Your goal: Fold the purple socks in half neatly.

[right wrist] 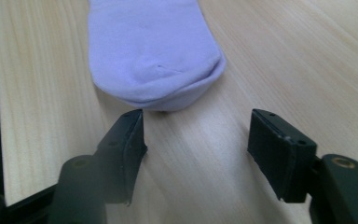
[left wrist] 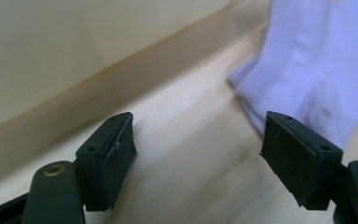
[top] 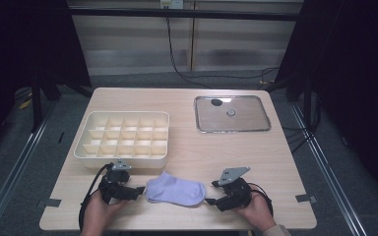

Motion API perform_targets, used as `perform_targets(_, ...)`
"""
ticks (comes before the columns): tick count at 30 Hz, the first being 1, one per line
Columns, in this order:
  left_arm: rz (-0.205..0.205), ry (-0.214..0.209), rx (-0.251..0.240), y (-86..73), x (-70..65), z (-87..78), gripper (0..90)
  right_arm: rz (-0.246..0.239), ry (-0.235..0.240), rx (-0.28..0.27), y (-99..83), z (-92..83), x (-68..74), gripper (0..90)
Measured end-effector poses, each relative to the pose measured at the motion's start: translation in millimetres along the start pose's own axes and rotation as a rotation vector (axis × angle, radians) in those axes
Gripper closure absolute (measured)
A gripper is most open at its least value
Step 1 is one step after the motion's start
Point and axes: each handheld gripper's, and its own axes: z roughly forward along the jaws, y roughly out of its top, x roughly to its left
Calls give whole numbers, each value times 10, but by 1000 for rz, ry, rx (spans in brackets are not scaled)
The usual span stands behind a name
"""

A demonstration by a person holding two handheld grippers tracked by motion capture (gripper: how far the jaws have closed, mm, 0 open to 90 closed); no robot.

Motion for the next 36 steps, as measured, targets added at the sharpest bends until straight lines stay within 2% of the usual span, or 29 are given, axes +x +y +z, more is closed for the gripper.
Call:
perform_targets(2, 11, -8, 19, 22, -25, -9, 265, 13, 18, 5, 15, 4, 11, 410)
perform_targets(4, 11, -21, 37, 29, -36, -6, 281, 7, 31, 5, 34, 1, 12, 453)
perform_targets(6, -7, -42, 58, 30, -40, -1, 287, 10, 27, 13, 41, -7, 17, 470)
perform_targets(8, -18, -62, 65, 46, -53, -17, 301, 13, 32, 10, 47, -25, 10, 525)
perform_targets(9, -18, -62, 65, 46, -53, -17, 303, 13, 32, 10, 47, -25, 10, 525)
perform_targets(12, 7, -81, 71, 70, -70, -44, 314, 35, 42, 7, 50, -46, -8, 588)
perform_targets(13, 9, -87, 64, 83, -83, -53, 328, 38, 41, 1, 56, -60, -11, 627)
perform_targets(17, 11, -106, 68, 93, -89, -50, 348, 38, 45, 5, 67, -70, -5, 669)
perform_targets(21, 14, -123, 71, 113, -92, -57, 379, 23, 41, 20, 82, -69, 24, 743)
perform_targets(24, 7, -137, 59, 126, -99, -57, 395, 14, 33, 12, 98, -87, 27, 775)
perform_targets(25, 7, -138, 63, 134, -94, -56, 401, 14, 35, 8, 100, -95, 28, 790)
perform_targets(26, 7, -141, 73, 141, -88, -58, 448, 14, 32, 8, 106, -106, 32, 814)
perform_targets(29, -26, -148, 93, 174, -90, -47, 472, 11, 33, 7, 112, -123, 43, 848)
perform_targets(33, -48, -162, 119, 225, -104, -38, 513, -7, 43, 8, 128, -124, 58, 891)
perform_targets(36, -40, -167, 117, 264, -94, -35, 559, -25, 50, 18, 142, -109, 81, 900)
